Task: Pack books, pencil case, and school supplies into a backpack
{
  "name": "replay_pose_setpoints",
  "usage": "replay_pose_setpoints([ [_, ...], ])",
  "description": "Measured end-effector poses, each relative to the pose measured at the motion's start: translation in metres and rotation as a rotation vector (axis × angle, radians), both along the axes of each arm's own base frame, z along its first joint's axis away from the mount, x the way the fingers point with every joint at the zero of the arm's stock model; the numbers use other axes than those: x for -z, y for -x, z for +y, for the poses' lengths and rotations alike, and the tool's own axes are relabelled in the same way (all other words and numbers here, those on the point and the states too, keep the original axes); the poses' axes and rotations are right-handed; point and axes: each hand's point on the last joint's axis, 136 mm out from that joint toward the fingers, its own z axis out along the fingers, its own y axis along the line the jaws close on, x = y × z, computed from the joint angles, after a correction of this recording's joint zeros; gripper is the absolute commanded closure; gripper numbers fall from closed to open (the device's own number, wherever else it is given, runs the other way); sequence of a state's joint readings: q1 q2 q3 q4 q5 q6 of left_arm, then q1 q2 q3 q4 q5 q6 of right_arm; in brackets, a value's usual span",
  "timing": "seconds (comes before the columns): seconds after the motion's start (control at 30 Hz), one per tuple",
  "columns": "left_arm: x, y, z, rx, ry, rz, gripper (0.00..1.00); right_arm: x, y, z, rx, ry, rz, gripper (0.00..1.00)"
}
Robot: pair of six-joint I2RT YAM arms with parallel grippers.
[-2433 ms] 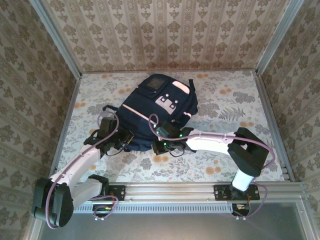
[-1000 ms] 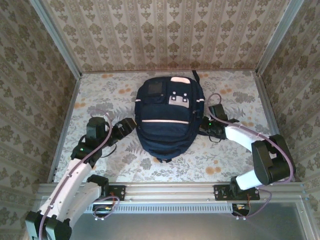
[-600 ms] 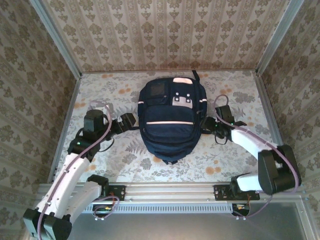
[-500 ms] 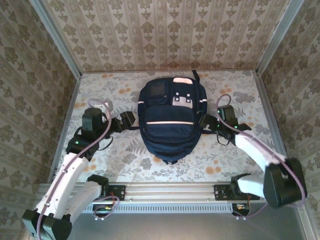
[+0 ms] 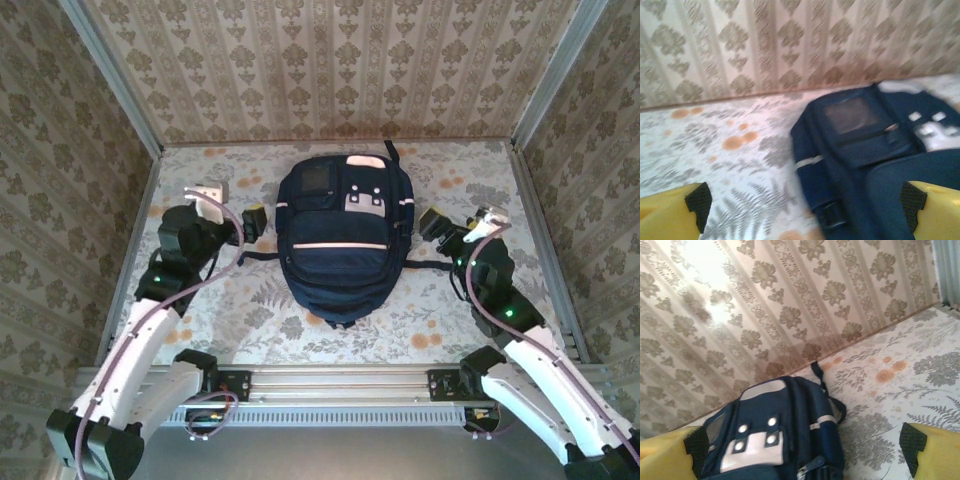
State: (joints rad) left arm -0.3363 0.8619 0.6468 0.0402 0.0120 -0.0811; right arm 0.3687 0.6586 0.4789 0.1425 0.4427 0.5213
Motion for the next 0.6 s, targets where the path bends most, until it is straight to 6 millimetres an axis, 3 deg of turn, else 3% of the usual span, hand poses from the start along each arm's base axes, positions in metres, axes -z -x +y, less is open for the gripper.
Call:
replay_pose_setpoints([
  [0.07, 0.039, -0.008, 0.019, -0.086, -0.064, 0.021, 0.00, 0.016, -0.007, 0.007, -0.039, 0.101, 0.023, 0.00],
  [0.17, 0.090, -0.016, 0.056, -0.218, -0.121, 0.095, 0.00, 0.020, -0.017, 0.020, -0.113, 0.241, 0.020, 0.01],
  [0.3, 0.124, -0.033, 0.100, -0.362, -0.142, 0.158, 0.00, 0.026, -0.027, 0.023, -0.133, 0.416, -0.019, 0.00],
  [0.43, 0.151, -0.047, 0.127, -0.436, -0.123, 0.194, 0.00, 0.061, -0.048, -0.018, -0.029, 0.510, 0.102, 0.00],
  [0.6, 0.169, -0.058, 0.133, -0.426, -0.108, 0.155, 0.00, 0.101, -0.059, -0.060, 0.073, 0.508, 0.231, 0.00],
])
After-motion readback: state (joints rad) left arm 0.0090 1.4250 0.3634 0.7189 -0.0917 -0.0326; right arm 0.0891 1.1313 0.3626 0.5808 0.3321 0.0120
